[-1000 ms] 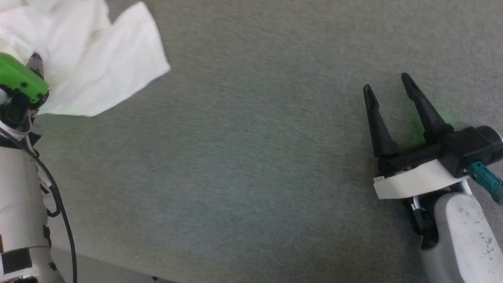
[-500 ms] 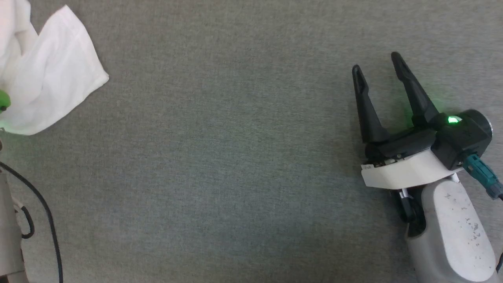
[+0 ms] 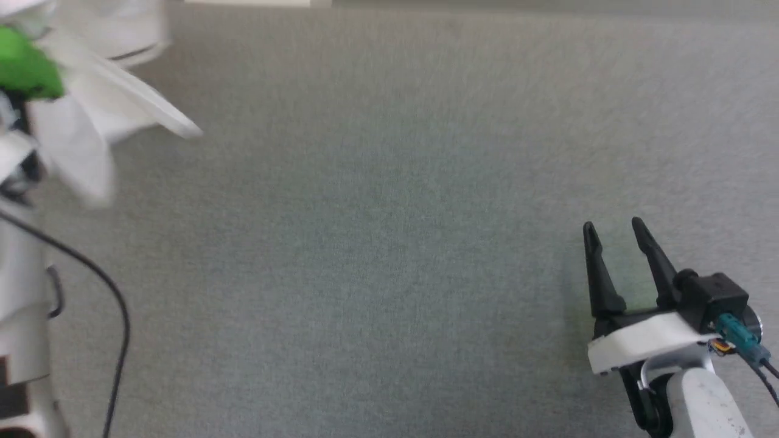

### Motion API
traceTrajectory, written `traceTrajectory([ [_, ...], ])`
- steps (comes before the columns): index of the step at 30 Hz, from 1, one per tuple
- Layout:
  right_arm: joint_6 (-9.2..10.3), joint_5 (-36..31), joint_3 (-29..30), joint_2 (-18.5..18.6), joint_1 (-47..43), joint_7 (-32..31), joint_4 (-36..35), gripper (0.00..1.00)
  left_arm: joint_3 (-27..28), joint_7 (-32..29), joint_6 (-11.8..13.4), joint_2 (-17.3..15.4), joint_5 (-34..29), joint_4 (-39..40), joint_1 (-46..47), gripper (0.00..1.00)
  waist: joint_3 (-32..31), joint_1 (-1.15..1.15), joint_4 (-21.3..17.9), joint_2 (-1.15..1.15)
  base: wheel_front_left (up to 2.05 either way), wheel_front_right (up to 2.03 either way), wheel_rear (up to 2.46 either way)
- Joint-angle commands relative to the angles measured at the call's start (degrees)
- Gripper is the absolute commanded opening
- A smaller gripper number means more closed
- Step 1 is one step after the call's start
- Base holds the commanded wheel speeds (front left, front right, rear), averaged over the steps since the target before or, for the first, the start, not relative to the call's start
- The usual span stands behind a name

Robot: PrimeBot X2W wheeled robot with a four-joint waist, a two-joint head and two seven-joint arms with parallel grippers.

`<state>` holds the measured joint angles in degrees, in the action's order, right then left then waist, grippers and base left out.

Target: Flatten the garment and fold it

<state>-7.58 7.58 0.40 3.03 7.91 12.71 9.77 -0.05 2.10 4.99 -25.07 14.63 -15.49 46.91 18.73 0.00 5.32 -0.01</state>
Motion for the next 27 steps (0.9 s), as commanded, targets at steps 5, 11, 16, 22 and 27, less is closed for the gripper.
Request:
traceTrajectory([
  [5, 0.09, 0.56, 0.31, -0.14, -1.85, -0.60, -0.76, 1.00, -6.16, 1.06, -3.40, 5.99, 0.04, -0.20, 4.41, 0.00, -15.74, 0.00, -6.13, 0.01, 0.00, 0.00, 0.00],
  [11, 0.09, 0.37, 0.42, -0.14, -3.18, -1.99, -2.19, 1.00, -11.82, 1.36, -6.75, 13.48, 2.57, -2.95, 5.27, 0.00, -17.41, 0.00, -10.88, 0.01, 0.00, 0.00, 0.00],
  [16, 0.09, -0.02, 0.63, -0.14, -4.18, -3.12, -3.20, 1.00, -16.06, 1.45, -8.71, 19.35, 5.46, -5.41, 3.40, 0.00, -17.77, 0.00, -14.56, 0.01, 0.00, 0.00, 0.00],
  [22, 0.09, -0.44, 0.49, -0.14, -5.15, -4.45, -4.33, 1.00, -24.72, -3.57, -10.07, 21.99, 10.89, -11.76, -3.52, 0.00, -17.89, 0.00, -18.38, 0.01, 0.00, 0.00, 0.00],
  [27, 0.09, -0.48, -0.20, -0.15, -5.34, -5.31, -5.20, 1.00, -33.99, -14.11, -9.15, 22.16, 16.78, -19.85, -10.69, 0.00, -17.43, 0.00, -21.12, 0.01, 0.00, 0.00, 0.00],
])
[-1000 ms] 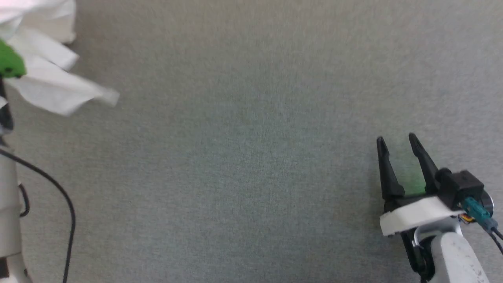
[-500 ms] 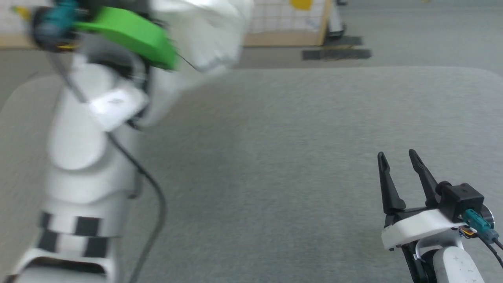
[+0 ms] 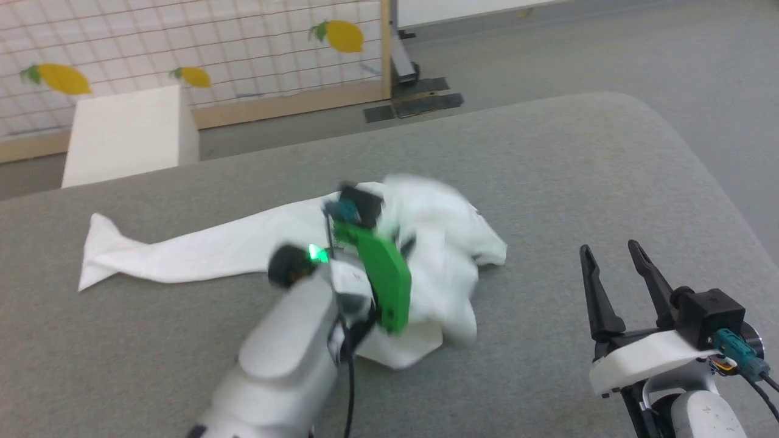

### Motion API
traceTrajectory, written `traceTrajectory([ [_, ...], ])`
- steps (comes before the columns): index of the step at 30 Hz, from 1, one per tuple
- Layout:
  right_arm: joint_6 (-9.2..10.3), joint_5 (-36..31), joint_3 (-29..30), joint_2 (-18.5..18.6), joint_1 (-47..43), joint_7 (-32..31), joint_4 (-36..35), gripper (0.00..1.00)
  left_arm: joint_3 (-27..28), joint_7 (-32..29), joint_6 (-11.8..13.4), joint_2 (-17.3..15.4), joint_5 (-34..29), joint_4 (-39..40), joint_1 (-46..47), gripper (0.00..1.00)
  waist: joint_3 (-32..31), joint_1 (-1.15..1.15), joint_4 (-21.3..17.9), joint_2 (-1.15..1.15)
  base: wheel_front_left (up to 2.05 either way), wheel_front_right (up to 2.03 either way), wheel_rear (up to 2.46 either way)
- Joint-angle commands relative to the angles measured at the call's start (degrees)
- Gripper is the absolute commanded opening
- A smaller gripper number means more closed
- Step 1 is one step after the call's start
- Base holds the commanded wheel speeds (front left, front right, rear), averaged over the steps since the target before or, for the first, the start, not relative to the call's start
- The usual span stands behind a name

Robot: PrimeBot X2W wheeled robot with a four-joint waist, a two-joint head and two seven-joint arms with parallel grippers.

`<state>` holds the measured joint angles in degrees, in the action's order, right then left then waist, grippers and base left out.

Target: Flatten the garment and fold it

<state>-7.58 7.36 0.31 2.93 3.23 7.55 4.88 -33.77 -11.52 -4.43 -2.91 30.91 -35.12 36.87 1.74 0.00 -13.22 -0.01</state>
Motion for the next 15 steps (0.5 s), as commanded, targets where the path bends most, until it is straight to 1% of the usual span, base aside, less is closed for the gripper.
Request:
traceTrajectory([
  [1, 0.09, -0.24, -0.25, -0.05, -0.67, -0.29, -0.46, 1.00, -1.93, -3.00, 0.69, 0.00, 1.84, -1.72, -1.88, 0.00, -0.30, 0.00, -3.02, 0.01, 0.00, 0.00, 0.00],
  [4, 0.09, -0.30, -0.35, -0.05, -0.86, -0.54, -0.62, 1.00, -5.32, -8.25, 1.53, 0.01, 4.97, -4.40, -4.21, 0.00, -0.10, 0.00, -3.63, 0.01, 0.00, 0.00, 0.00],
  [5, 0.09, -0.34, -0.36, -0.05, -0.98, -0.62, -0.65, 1.00, -6.14, -9.46, 2.03, 0.01, 6.03, -4.97, -4.81, 0.09, -0.04, 0.00, -3.71, 0.01, 0.00, 0.00, 0.00],
  [6, 0.09, -0.36, -0.37, -0.05, -1.08, -0.70, -0.67, 1.00, -6.70, -10.34, 2.41, 0.01, 6.85, -5.35, -5.24, 0.50, -0.02, 0.00, -3.72, 0.01, 0.00, 0.00, 0.00],
  [7, 0.09, -0.39, -0.38, -0.05, -1.22, -0.83, -0.66, 1.00, -7.31, -11.24, 2.85, 0.02, 7.76, -5.65, -5.66, 1.00, -0.01, 0.00, -3.66, 0.01, 0.00, 0.00, 0.00],
  [8, 0.09, -0.41, -0.37, -0.05, -1.34, -0.91, -0.66, 1.00, -7.73, -11.64, 3.11, 0.02, 8.40, -5.67, -5.89, 1.00, -0.03, 0.00, -3.55, 0.01, 0.00, 0.00, 0.00],
  [10, 0.09, -0.42, -0.36, -0.05, -1.59, -1.00, -0.61, 1.00, -7.54, -10.12, 3.92, 0.02, 9.92, -4.83, -6.17, 1.00, -0.25, 0.00, -3.14, 0.01, 0.00, 0.00, 0.00],
  [12, 0.09, -0.48, -0.49, -0.05, -1.73, -1.15, -0.61, 1.00, -6.61, -6.34, 4.58, 0.02, 10.86, -3.47, -6.39, 1.00, -0.63, 0.00, -2.65, 0.01, 0.00, 0.00, 0.00],
  [14, 0.09, -0.58, -0.57, -0.05, -1.91, -1.31, -0.76, 1.00, -4.84, -0.34, 4.80, 0.02, 11.33, -1.39, -6.81, 1.00, -1.12, 0.00, -2.10, 0.01, 0.00, 0.00, 0.00],
  [15, 0.09, -0.67, -0.49, -0.05, -2.05, -1.40, -0.89, 1.00, -3.44, 3.85, 4.81, 0.02, 11.53, 0.08, -7.22, 1.00, -1.44, 0.00, -1.70, 0.01, 0.00, 0.00, 0.00],
])
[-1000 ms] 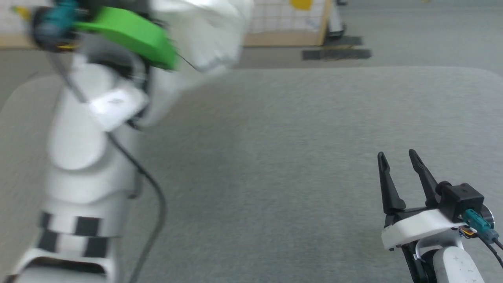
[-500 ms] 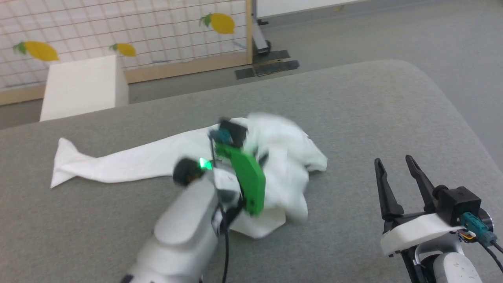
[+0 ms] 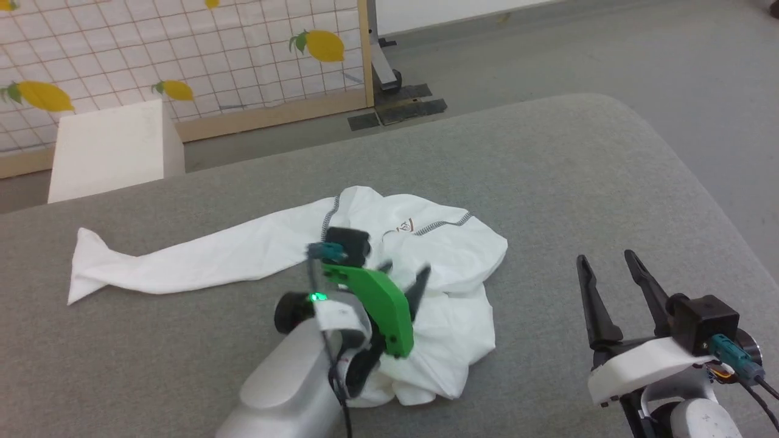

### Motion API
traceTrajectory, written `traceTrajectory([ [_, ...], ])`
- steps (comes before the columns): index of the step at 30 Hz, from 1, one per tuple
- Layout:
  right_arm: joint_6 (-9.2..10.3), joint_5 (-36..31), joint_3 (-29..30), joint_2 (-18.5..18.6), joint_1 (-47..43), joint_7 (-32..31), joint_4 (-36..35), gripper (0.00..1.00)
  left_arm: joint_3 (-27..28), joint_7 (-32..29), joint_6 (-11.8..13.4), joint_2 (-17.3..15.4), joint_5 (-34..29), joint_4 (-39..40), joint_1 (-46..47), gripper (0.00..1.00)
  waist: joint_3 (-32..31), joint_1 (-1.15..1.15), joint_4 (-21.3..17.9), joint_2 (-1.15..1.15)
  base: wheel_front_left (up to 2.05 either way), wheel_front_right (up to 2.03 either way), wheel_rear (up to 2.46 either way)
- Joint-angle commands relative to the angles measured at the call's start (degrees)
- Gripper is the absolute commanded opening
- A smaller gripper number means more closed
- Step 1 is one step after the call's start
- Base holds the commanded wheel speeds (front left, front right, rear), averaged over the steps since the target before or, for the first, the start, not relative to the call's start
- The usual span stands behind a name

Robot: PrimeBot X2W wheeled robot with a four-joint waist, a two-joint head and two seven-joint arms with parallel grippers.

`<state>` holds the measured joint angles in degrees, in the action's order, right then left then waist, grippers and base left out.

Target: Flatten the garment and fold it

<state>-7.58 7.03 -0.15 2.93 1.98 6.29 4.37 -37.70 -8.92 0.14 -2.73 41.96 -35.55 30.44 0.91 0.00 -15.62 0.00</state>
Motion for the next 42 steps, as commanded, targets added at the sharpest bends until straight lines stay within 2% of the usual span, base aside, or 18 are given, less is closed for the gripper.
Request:
traceTrajectory([
  [1, 0.09, -0.40, 0.05, -0.05, -0.90, -0.24, -0.52, 1.00, 1.41, 4.59, 0.24, -0.36, 0.25, 1.70, -1.16, 1.00, -0.78, 0.00, 0.97, 0.00, 0.00, 0.00, 0.00],
  [4, 0.09, -0.66, 0.56, -0.05, -1.37, -0.44, -1.18, 1.00, 4.43, 14.87, 1.71, -2.32, -1.30, 5.20, -3.21, 1.00, -1.23, 0.00, 2.19, 0.00, 0.00, 0.00, 0.00],
  [8, 0.09, -0.76, 1.16, -0.05, -1.71, -0.56, -1.93, 1.00, 7.40, 21.69, 5.19, -5.33, -3.52, 8.70, -6.23, 1.00, -1.25, 0.00, 3.81, 0.00, 0.00, 0.00, 0.00],
  [14, 0.09, -0.40, 1.42, -0.05, -1.52, -0.72, -2.62, 1.00, 12.88, 23.74, 9.81, -9.12, -6.25, 13.01, -11.04, 1.00, -0.43, 0.00, 5.38, 0.00, 0.00, 0.00, 0.00],
  [21, 0.09, 0.03, 0.98, -0.05, -0.24, -0.28, -2.89, 1.00, 14.61, 23.14, 10.16, -11.16, -7.24, 11.66, -10.15, 1.00, 2.28, 0.00, 5.02, 0.00, 0.00, 0.00, 0.00],
  [28, 0.09, 1.25, -0.42, -0.05, 2.06, 0.67, -2.47, 1.00, 12.52, 15.37, 9.44, -10.99, -8.22, 3.54, 0.74, 1.00, 8.01, 0.00, 2.01, 0.00, 0.00, 0.00, 0.00],
  [35, 0.09, 2.75, -2.14, -0.05, 4.63, 2.75, -0.26, 1.00, 9.25, 0.50, 8.33, -10.41, -8.37, -8.97, 11.32, 1.00, 13.34, 0.00, -2.00, 0.00, 0.00, 0.00, 0.00],
  [42, 0.09, 3.70, -2.92, -0.05, 6.04, 4.62, 1.95, 1.00, 6.17, -14.87, 8.73, -10.22, -8.40, -17.94, 14.94, 1.00, 15.26, 0.00, -3.68, 0.00, 0.00, 0.00, 0.00],
])
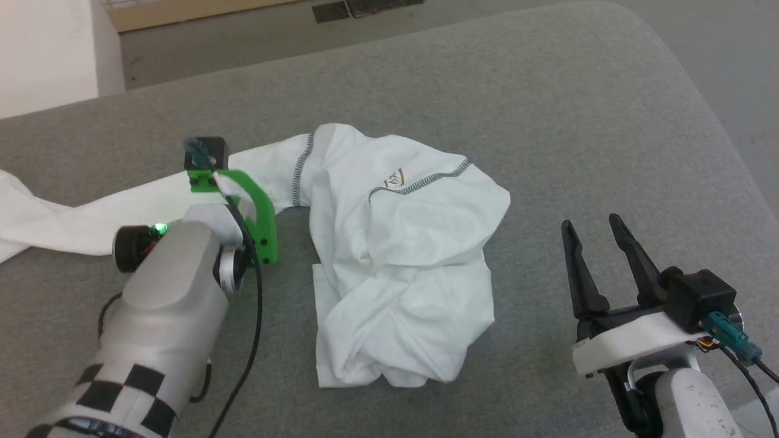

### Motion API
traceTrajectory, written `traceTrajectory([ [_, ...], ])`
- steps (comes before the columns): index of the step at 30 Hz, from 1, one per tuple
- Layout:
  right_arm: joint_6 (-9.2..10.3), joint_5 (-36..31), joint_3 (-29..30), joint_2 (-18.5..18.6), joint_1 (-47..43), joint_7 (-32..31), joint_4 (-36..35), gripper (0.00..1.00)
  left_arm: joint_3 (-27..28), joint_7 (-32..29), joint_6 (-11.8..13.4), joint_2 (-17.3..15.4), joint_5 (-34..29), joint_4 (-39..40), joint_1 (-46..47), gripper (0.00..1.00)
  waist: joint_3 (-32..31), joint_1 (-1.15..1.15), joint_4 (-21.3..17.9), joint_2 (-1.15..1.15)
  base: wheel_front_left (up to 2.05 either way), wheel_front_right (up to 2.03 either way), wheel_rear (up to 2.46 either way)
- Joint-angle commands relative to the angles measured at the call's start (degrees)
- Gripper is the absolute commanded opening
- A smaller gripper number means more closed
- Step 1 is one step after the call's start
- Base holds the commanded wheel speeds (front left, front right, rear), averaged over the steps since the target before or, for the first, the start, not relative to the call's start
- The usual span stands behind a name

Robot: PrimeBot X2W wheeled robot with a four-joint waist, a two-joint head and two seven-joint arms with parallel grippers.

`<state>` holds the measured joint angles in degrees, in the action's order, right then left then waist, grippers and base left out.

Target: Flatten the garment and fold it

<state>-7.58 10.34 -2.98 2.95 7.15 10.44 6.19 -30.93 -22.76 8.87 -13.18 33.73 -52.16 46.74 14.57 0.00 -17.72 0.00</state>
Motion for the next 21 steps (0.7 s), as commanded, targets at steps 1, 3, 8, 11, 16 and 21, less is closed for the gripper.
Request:
traceTrajectory([
  [1, 0.09, 0.43, -0.16, -0.07, 1.00, 0.67, 0.43, 1.00, -1.14, -2.98, -0.29, 0.20, -0.21, -2.13, -1.33, 1.00, 1.63, 0.00, -1.62, 0.00, 0.00, 0.00, 0.00],
  [3, 0.09, 0.55, -0.20, -0.07, 1.25, 0.93, 0.98, 1.00, -1.95, -5.35, -1.16, 0.18, -0.16, -2.82, -1.50, 0.00, 1.44, 0.00, -1.47, 0.00, 0.00, 0.00, 0.00],
  [8, 0.09, 0.04, -0.11, -0.07, 1.48, 1.28, 1.88, 1.00, -0.72, 1.71, -1.03, -0.03, 0.26, 0.14, -2.92, 0.00, -0.84, 0.00, 0.14, 0.00, 0.00, 0.00, 0.00],
  [11, 0.09, -0.69, 0.39, -0.07, 1.02, 1.13, 2.02, 1.00, 1.99, 13.24, 0.98, -0.68, 0.48, 4.34, -5.52, 0.00, -3.30, 0.00, 1.62, 0.00, 0.00, 0.00, 0.00],
  [16, 0.09, -1.93, 1.20, -0.07, -0.47, -0.02, 1.29, 1.00, 6.88, 26.02, 4.34, -2.70, 2.14, 12.99, -13.59, 0.00, -7.19, 0.00, 4.40, 0.00, 0.00, 0.00, 0.00],
  [21, 0.09, -2.73, 2.07, -0.07, -2.55, -1.49, -0.07, 1.00, 10.95, 27.95, 9.44, -7.55, 3.97, 25.63, -26.59, 0.00, -10.10, 0.00, 7.42, 0.00, 0.00, 0.00, 0.00],
])
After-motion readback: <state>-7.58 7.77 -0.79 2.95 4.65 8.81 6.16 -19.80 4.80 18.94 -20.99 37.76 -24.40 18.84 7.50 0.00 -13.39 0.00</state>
